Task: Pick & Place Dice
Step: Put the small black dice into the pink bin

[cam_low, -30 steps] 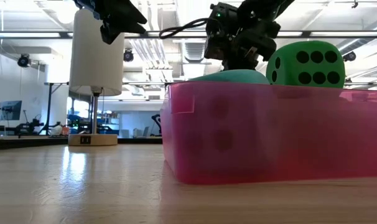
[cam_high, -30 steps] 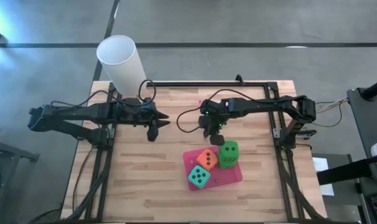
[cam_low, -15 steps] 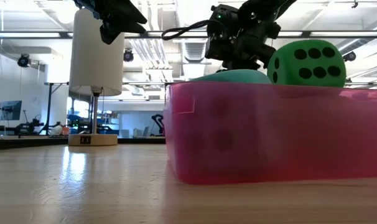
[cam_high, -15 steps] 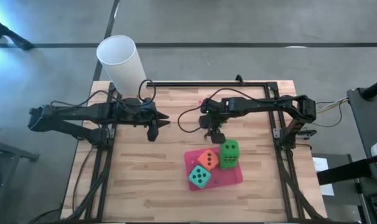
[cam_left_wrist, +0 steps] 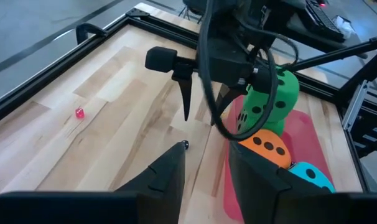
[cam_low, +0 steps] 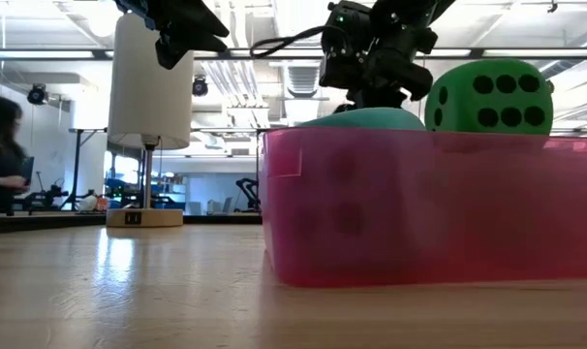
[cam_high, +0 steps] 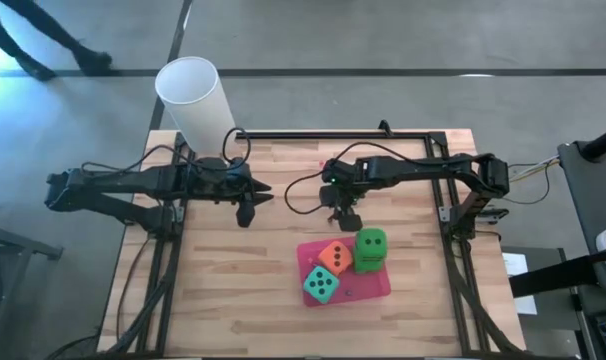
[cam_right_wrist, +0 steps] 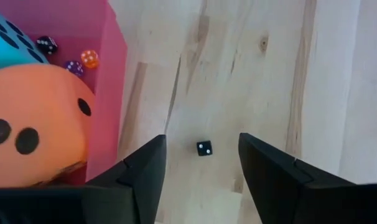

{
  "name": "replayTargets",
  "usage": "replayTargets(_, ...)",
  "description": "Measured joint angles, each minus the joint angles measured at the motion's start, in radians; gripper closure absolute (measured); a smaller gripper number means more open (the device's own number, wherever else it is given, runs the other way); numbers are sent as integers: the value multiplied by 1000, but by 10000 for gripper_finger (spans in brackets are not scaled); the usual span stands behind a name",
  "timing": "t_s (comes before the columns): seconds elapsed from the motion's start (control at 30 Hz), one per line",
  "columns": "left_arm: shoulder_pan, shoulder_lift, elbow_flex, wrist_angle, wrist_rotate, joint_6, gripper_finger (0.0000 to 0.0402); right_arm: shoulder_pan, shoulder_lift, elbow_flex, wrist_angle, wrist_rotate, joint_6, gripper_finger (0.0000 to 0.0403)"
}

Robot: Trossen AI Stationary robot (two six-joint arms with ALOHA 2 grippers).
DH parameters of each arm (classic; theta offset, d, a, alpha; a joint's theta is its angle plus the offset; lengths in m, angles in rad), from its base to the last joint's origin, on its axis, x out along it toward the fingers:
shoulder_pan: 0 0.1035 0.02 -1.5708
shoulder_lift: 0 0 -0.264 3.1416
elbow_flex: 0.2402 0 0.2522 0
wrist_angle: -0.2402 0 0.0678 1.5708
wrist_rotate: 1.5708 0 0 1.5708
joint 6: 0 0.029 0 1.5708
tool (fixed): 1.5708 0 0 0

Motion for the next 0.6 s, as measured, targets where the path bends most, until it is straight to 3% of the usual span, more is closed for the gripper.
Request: replayTargets(0.6, 1, 0, 0, -6, 2, 3, 274, -42, 45, 42, 17, 24, -39, 208)
